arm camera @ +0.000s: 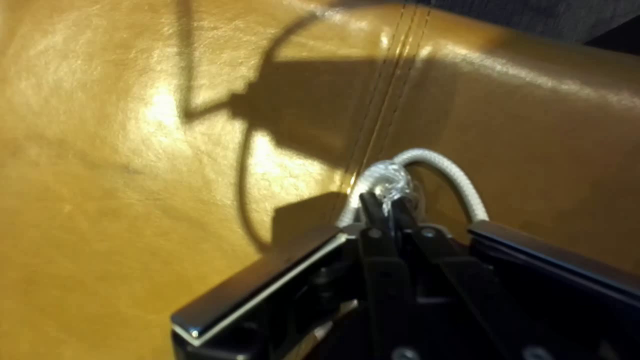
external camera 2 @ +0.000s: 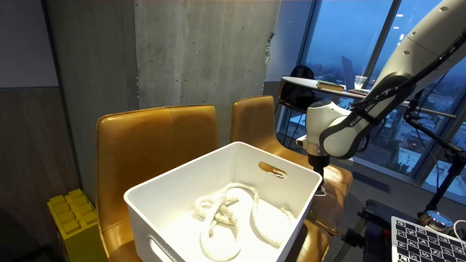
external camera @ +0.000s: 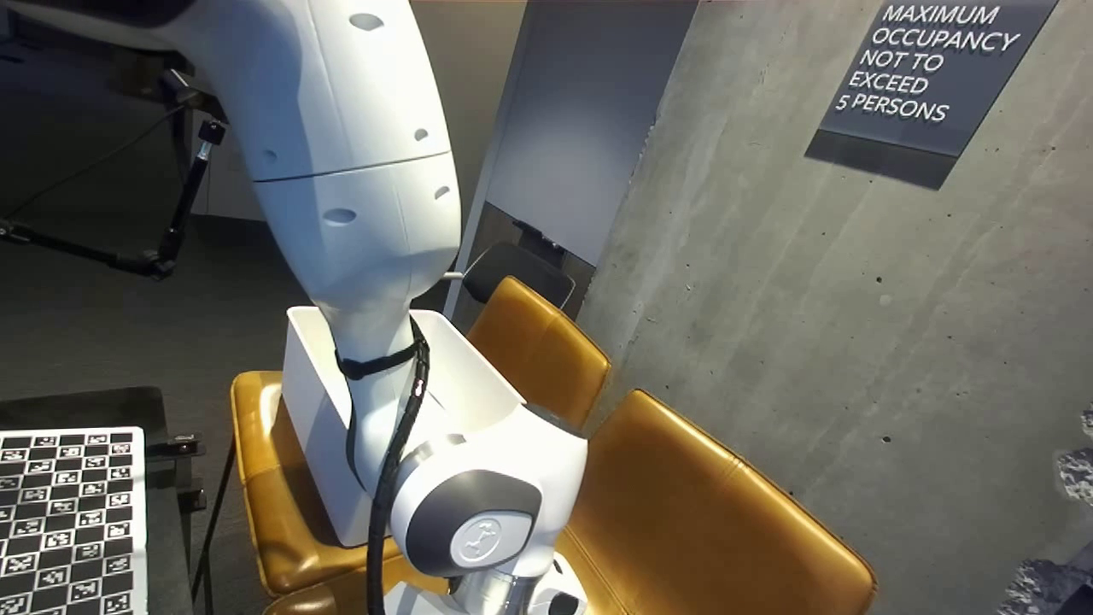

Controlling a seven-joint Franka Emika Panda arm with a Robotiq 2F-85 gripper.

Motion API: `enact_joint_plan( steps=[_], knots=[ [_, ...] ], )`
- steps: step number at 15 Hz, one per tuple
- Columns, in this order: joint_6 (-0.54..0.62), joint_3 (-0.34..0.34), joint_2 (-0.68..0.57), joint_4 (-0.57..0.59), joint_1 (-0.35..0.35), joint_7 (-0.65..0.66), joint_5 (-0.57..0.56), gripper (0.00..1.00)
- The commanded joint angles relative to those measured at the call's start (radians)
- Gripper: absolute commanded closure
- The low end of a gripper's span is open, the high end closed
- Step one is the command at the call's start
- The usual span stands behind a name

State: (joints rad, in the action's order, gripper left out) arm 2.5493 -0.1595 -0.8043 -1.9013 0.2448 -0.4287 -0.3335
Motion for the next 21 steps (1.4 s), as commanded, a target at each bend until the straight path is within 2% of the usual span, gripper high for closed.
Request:
enact_joint_plan(
  steps=[1, 6, 13, 17, 21],
  knots=[
    [0.012, -0.019, 0.08, -0.064, -0.034, 0.034, -0.032, 1.0],
    [-0.026, -0.037, 0.282, -0.141, -0.108, 0.085, -0.084, 1.0],
    [-0.091, 0.001, 0.555, -0.092, -0.173, 0.139, -0.084, 1.0],
    [-0.16, 0.043, 0.693, -0.036, -0.22, 0.183, -0.102, 1.0],
    [-0.292, 0.124, 0.787, 0.052, -0.277, 0.241, -0.114, 1.0]
  ],
)
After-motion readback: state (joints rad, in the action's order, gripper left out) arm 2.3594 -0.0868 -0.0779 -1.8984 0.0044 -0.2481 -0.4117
